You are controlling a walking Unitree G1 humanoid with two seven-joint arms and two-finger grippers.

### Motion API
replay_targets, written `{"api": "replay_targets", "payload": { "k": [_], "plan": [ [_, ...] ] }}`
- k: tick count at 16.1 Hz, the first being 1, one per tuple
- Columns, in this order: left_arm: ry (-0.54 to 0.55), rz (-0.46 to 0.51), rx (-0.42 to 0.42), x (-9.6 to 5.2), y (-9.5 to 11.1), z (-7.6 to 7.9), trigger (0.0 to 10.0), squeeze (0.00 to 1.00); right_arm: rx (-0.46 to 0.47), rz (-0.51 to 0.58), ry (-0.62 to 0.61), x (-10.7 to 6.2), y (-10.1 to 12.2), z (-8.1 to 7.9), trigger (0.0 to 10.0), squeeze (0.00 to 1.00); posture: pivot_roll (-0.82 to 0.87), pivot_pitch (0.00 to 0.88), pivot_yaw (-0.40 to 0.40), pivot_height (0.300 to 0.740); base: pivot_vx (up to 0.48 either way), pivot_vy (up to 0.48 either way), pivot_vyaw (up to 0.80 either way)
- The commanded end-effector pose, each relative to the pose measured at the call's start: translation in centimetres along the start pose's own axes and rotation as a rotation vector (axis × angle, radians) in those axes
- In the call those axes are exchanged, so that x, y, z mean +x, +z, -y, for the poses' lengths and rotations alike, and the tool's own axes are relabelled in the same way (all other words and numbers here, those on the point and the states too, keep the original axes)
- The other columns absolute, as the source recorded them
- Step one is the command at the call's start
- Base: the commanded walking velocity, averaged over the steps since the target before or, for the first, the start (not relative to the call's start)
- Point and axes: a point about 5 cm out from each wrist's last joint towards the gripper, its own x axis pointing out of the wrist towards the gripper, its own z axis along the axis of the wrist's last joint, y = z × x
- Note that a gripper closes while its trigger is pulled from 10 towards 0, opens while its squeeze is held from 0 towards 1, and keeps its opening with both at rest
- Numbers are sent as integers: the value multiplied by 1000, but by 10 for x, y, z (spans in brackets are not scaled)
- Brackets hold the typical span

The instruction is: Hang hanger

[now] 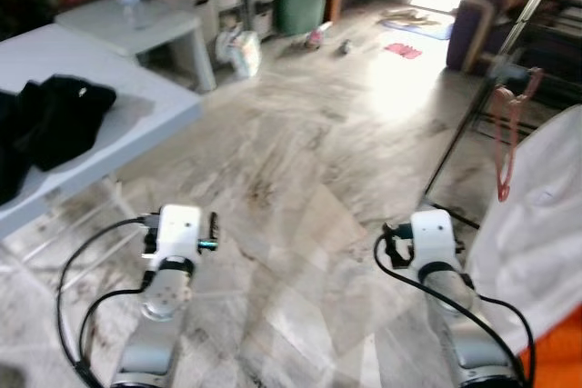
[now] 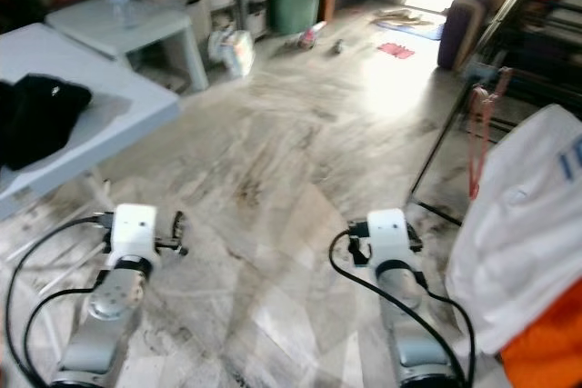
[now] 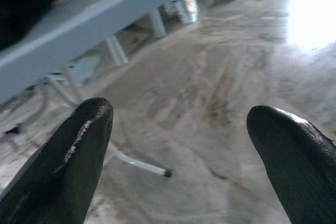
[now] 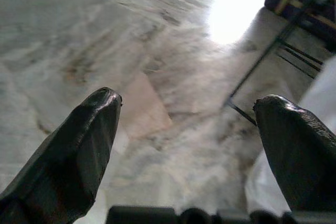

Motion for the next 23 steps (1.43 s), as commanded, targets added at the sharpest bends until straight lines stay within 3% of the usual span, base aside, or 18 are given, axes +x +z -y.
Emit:
{"api": "replay_targets", "payload": {
  "k": [1,12,17,18,19,23],
  "plan": [
    [1,-1,17,1,0,2,10000,0,15,3,-12,0,0,5,10000,0,2,0,8,740,0,0,0],
    [-125,-77,-32,-6,-17,-4,10000,0,140,92,-82,-3,8,14,10000,0,5,0,25,740,0,0,0],
    [-81,-52,-28,-4,-14,-6,10000,0,160,116,-43,1,14,9,10000,0,13,0,18,740,0,0,0],
    [-85,-44,-33,-3,-12,-5,10000,0,101,108,-18,2,14,6,10000,0,16,0,17,740,0,0,0],
    [-88,-38,-37,-3,-10,-4,10000,0,72,116,-2,2,15,4,10000,0,19,0,16,740,0,0,800],
    [-25,-30,-16,-3,-8,-7,10000,0,105,141,57,1,19,-4,10000,0,23,0,16,740,0,0,800]
  ]
}}
